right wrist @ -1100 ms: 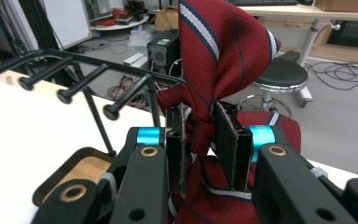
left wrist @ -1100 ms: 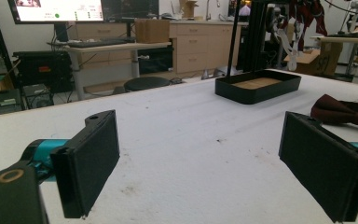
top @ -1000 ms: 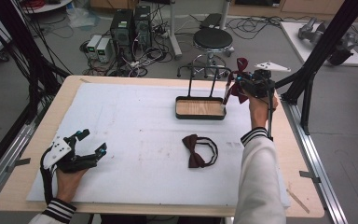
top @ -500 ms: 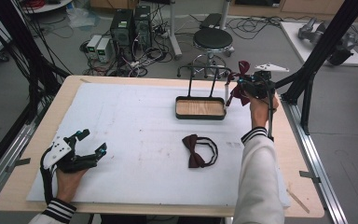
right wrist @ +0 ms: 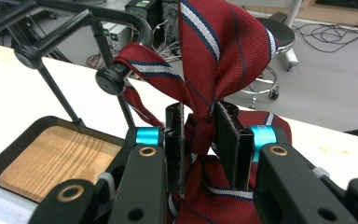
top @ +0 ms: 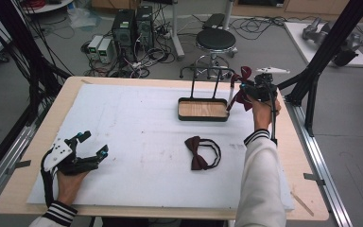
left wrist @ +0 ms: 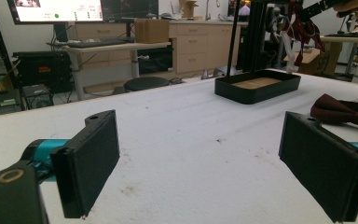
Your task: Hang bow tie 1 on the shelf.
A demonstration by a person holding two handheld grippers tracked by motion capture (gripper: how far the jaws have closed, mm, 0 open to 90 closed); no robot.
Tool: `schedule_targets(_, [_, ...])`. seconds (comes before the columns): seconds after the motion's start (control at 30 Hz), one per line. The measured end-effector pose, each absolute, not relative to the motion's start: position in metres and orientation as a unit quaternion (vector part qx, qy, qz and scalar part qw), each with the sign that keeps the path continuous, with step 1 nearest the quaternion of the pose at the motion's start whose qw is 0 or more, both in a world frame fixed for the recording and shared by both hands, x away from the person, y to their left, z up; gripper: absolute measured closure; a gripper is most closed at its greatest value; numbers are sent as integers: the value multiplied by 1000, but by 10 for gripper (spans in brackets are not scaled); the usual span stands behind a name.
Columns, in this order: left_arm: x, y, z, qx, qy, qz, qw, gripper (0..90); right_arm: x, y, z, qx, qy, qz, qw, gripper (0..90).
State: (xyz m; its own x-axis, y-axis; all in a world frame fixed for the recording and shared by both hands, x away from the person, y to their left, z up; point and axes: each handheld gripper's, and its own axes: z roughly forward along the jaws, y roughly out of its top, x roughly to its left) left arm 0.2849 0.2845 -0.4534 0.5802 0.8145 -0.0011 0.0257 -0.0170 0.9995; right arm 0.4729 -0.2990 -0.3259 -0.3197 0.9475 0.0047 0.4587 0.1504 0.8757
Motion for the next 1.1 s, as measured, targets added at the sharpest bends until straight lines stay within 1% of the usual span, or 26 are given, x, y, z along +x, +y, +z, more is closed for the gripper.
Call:
schedule_targets(0.43, [285,284,-454,638,329,319,619,126,475,-300,-330,502,708,405,287,714])
schedule_targets(0.47, [285,284,-453,638,329,319,619,125,476,-300,-331,503,708,406,285,691])
schedule_targets(0.5, [285,284,-453,638,329,319,619,125,476,-300,-331,505,708,407,280,622])
schedule_targets(0.53, [285,284,-453,638,329,319,619,126,477,-299,-332,504,713,398,282,584])
schedule_targets(0.57, [285,284,-454,638,329,319,619,126,477,-298,-333,500,723,384,282,518])
schedule_targets(0.6, [285,284,-453,638,329,319,619,126,477,-298,-333,500,723,384,282,518])
schedule_targets(0.63, [285,284,-453,638,329,319,619,126,477,-298,-333,501,723,385,278,435])
schedule_targets(0.67, [285,284,-454,638,329,319,619,126,477,-297,-333,508,720,382,278,297])
schedule_targets(0.7, [285,284,-453,638,329,319,619,126,477,-297,-333,508,720,382,278,297])
schedule_targets(0.73, [285,284,-453,638,329,319,619,126,477,-298,-333,504,723,385,273,249])
schedule_targets(0.77, [285,284,-453,638,329,319,619,126,477,-298,-333,504,723,385,273,249])
schedule_targets(0.8, [285,284,-453,638,329,319,619,126,475,-297,-332,503,722,389,273,197])
schedule_targets(0.9, [285,284,-453,638,329,319,619,126,474,-297,-330,500,722,396,270,196])
schedule_targets(1.1, [285,285,-453,638,329,318,619,126,464,-297,-321,495,724,401,264,162])
